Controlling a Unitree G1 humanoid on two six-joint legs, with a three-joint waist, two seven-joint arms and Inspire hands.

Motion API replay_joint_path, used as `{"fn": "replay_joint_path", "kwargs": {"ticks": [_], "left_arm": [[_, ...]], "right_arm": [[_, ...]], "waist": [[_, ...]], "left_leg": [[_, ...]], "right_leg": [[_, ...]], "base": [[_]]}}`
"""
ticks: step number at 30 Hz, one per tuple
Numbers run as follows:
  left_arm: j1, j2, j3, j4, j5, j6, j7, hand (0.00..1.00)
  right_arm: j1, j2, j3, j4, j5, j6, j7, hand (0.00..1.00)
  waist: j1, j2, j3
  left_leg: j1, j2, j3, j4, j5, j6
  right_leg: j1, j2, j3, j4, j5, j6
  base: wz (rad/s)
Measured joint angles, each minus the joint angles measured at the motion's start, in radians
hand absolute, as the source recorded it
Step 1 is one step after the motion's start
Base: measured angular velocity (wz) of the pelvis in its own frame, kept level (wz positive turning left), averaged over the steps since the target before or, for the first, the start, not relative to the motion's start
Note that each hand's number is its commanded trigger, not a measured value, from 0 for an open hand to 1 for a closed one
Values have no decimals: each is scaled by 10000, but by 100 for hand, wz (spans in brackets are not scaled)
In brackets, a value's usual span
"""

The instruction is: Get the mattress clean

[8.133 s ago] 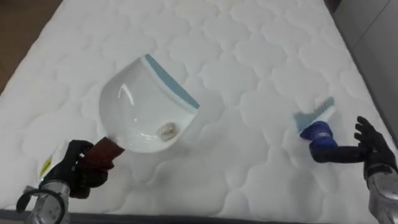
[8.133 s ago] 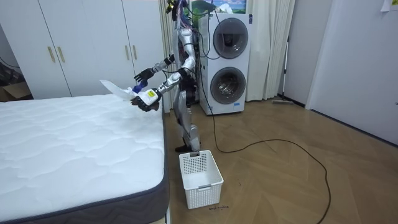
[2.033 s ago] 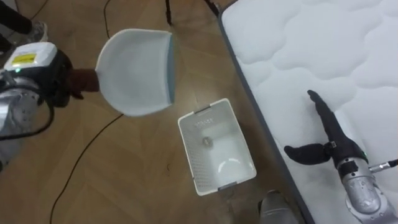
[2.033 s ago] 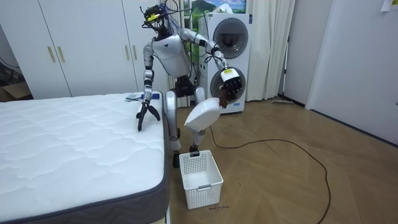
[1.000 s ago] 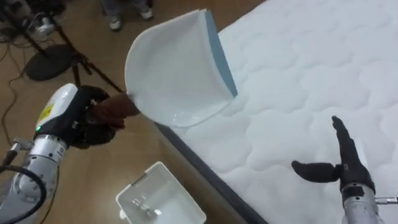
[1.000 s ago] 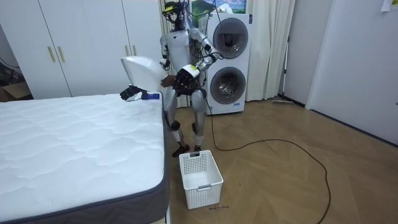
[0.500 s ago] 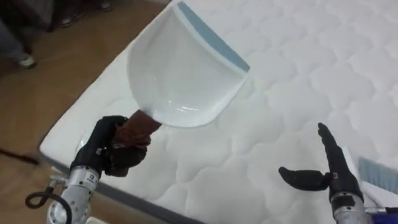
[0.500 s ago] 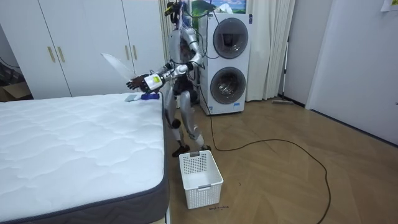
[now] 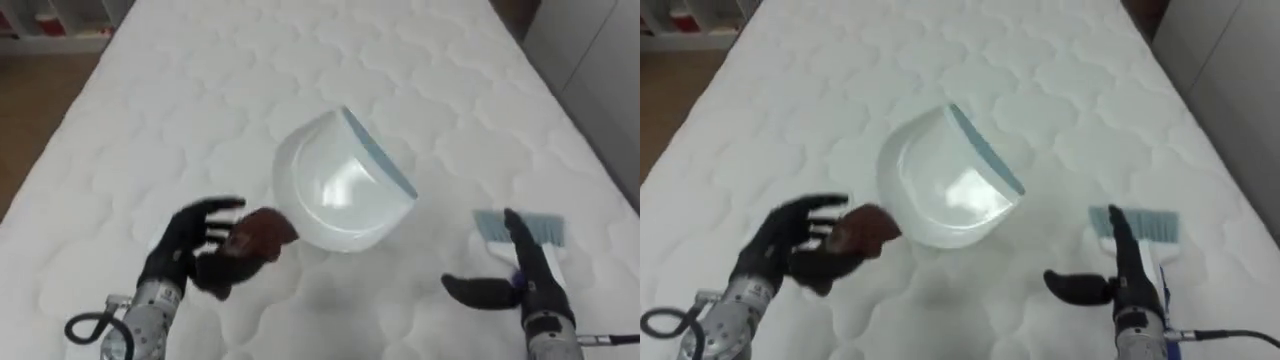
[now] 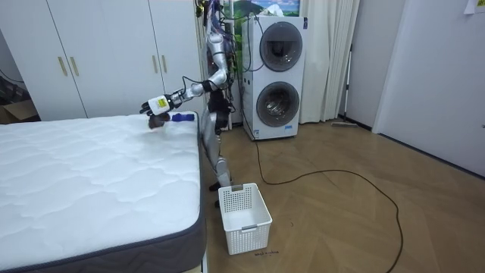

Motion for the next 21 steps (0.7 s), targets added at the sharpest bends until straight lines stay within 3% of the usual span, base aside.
{"fn": "replay_joint_path", "kwargs": {"ticks": [4,8,13,19,21], "left_arm": [[-440,-8,149,-5,-14,-7,131,0],[-585,-69,245,-67,24,-34,204,0],[-639,-201,227,-101,102,-33,232,0],[-604,-206,216,-99,102,-33,462,0],[-456,-208,223,-83,91,-32,735,0]], "right_arm": [[-242,47,-60,-156,49,88,96,0],[-335,241,-60,-418,1,83,133,0],[-316,311,-61,-367,20,293,138,0],[-312,309,-139,-350,18,293,119,0],[-160,308,-203,-314,27,292,-7,0]], "waist": [[15,126,4],[186,114,0],[-50,71,9],[-31,-9,-4],[-12,-79,-62]], "left_leg": [[35,-63,429,10,-197,87],[336,-88,832,-18,-363,80],[435,-97,737,-50,-372,87],[577,-49,681,-377,-366,90],[607,-13,638,-460,-365,90]], "right_leg": [[-341,4,263,503,-304,78],[-396,-37,75,619,-404,77],[-205,-21,128,308,-349,92],[-39,25,56,-87,-205,103],[52,48,18,-275,-148,88]], "base": [[-33],[-52],[-11],[1],[4]]}}
